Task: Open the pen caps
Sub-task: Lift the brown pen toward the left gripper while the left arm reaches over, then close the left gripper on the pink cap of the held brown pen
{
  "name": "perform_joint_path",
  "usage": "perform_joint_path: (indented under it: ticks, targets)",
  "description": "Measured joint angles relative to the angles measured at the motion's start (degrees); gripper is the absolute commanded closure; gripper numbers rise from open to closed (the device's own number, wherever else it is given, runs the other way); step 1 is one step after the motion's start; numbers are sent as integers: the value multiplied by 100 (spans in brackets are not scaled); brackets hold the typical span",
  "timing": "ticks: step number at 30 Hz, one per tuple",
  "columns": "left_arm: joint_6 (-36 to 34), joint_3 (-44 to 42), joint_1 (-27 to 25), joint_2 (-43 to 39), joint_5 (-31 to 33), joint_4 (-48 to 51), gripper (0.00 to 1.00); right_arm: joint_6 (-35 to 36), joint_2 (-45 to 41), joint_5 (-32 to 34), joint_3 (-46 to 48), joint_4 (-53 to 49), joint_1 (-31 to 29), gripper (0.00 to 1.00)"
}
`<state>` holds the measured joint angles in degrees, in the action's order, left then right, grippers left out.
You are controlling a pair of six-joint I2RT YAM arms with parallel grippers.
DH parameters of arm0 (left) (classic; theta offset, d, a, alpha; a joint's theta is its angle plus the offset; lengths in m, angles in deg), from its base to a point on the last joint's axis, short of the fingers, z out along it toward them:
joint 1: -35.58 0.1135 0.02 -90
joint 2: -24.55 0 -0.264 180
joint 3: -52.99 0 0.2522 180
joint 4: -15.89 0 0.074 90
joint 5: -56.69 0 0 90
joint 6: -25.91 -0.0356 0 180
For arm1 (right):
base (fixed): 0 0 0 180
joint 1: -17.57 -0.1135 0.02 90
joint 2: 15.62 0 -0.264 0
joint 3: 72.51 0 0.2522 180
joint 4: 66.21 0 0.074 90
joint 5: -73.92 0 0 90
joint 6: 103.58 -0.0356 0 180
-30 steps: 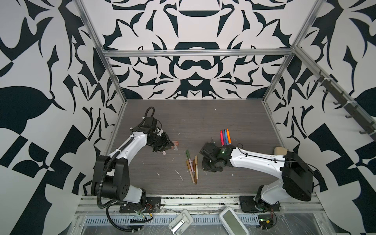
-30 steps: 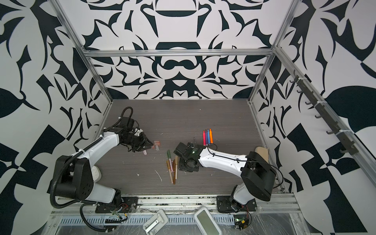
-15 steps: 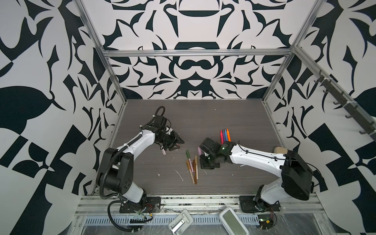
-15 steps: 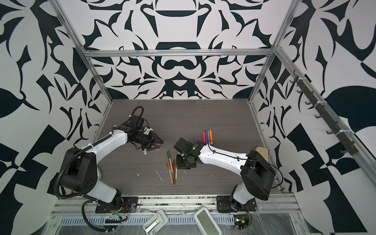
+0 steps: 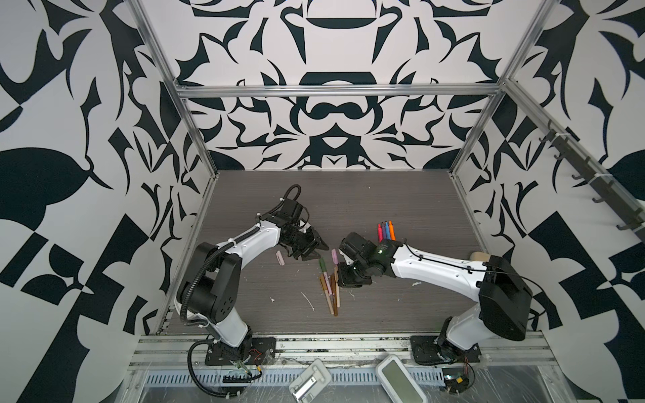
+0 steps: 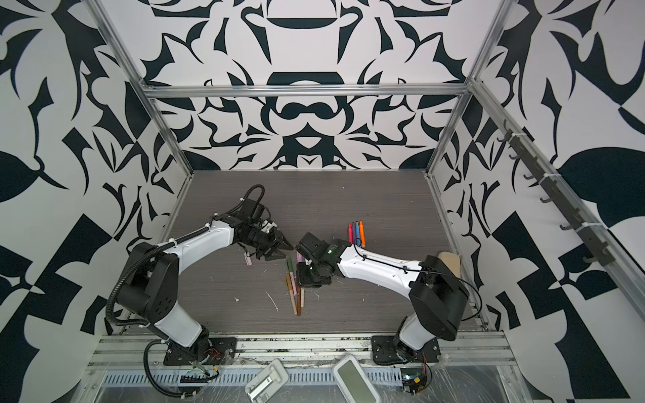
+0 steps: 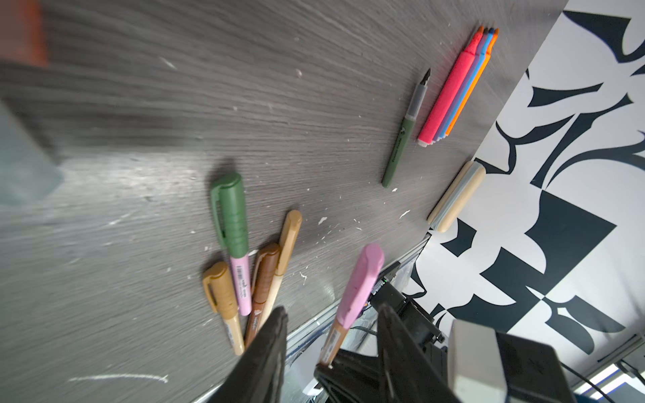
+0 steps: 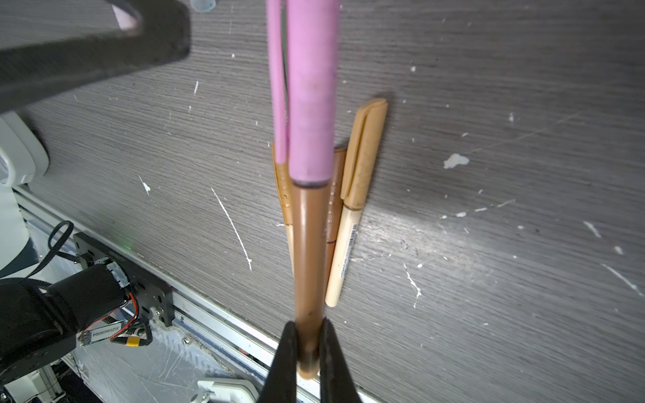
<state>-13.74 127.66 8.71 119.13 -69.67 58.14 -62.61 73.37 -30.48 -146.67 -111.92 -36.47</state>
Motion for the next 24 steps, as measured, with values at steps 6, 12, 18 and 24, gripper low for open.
perform_joint_path:
  ticks: [6,12,18,24]
  targets:
    - [59,142,-184,177,-39,-46,55,15,11,-46,-42,26,0,100]
    - [68,286,-240,354,-131,-87,62,22,11,-212,-42,245,0,100]
    - [66,289,-267,358,-210,-111,69,33,11,-258,-46,317,0,100]
    - [68,289,-278,358,-236,-125,69,44,11,-256,-72,291,13,100]
